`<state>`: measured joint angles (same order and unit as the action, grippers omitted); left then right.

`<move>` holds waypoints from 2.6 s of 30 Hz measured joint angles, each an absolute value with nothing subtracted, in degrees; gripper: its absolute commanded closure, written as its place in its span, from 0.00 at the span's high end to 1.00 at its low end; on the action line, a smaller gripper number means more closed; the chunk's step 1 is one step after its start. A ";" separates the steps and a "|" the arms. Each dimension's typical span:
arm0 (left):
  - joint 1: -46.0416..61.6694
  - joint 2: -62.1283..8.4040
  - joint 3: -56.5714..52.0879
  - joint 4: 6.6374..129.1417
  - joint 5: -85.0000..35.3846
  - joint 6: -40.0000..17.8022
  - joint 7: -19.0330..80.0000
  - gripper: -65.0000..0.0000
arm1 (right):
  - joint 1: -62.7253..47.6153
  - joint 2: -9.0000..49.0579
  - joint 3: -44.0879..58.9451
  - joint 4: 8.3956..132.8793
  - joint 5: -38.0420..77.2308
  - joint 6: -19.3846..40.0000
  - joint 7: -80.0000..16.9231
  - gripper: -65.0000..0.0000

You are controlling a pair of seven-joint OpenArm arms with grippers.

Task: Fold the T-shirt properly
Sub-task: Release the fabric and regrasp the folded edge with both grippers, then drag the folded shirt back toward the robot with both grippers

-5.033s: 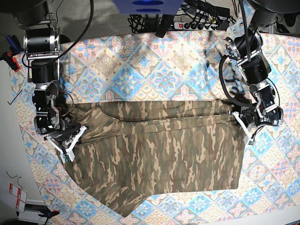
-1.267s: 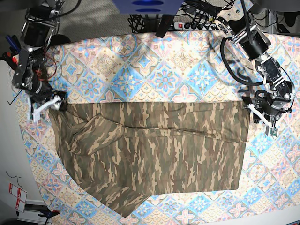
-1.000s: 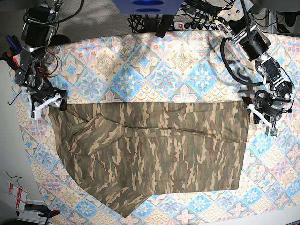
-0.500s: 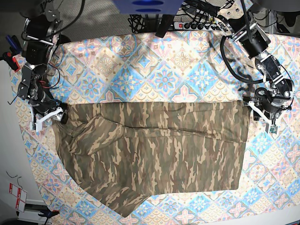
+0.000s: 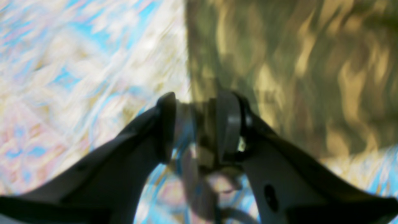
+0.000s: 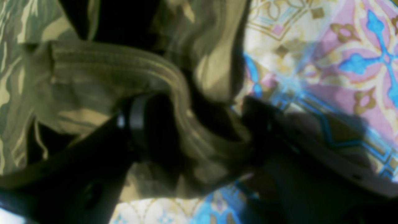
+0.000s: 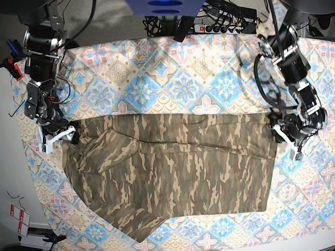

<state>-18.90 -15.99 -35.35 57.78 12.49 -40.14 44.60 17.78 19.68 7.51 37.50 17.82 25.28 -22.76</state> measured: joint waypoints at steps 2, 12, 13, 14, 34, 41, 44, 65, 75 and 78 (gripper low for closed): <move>-20.25 -17.78 -35.38 53.78 12.05 -40.16 44.47 0.35 | 17.76 19.70 7.49 37.50 17.93 25.50 -22.68 0.66; -22.98 -18.09 -35.33 47.72 13.10 -40.12 42.33 0.35 | 17.76 19.73 7.38 37.54 18.00 25.50 -23.03 0.70; -22.83 -18.11 -35.11 47.55 13.15 -40.14 41.67 0.35 | 17.78 19.70 7.38 37.56 18.00 25.50 -23.09 0.70; -22.68 -18.26 -34.30 47.11 13.28 -39.86 40.82 0.35 | 17.78 19.68 7.38 37.56 18.00 25.47 -23.05 0.70; -27.53 -19.62 -32.84 23.46 11.70 -40.34 26.24 0.31 | 17.76 19.70 7.38 37.54 18.00 25.52 -22.90 0.69; -26.50 -18.85 -33.04 23.90 13.32 -39.77 25.21 0.06 | 17.78 19.70 7.25 37.54 17.85 24.99 -22.74 0.50; -25.28 -18.90 -33.12 24.14 13.04 -40.32 24.14 0.05 | 17.72 19.70 7.22 37.50 17.65 25.06 -23.49 0.28; -6.66 -15.51 -33.30 50.76 7.73 -41.95 31.40 0.03 | 19.55 21.61 7.22 37.89 19.07 26.76 -36.12 0.08; 0.27 -13.56 -32.58 67.05 11.55 -40.75 44.10 0.03 | 15.81 23.20 7.77 42.41 20.49 27.83 -40.80 0.08; 0.97 -13.67 -32.38 67.16 10.81 -40.45 43.81 0.03 | 12.49 22.90 11.66 47.29 20.53 28.08 -44.64 0.08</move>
<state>0.97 -13.67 -32.38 67.16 10.81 -40.45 43.81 12.49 22.90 11.66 47.29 20.53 28.08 -44.64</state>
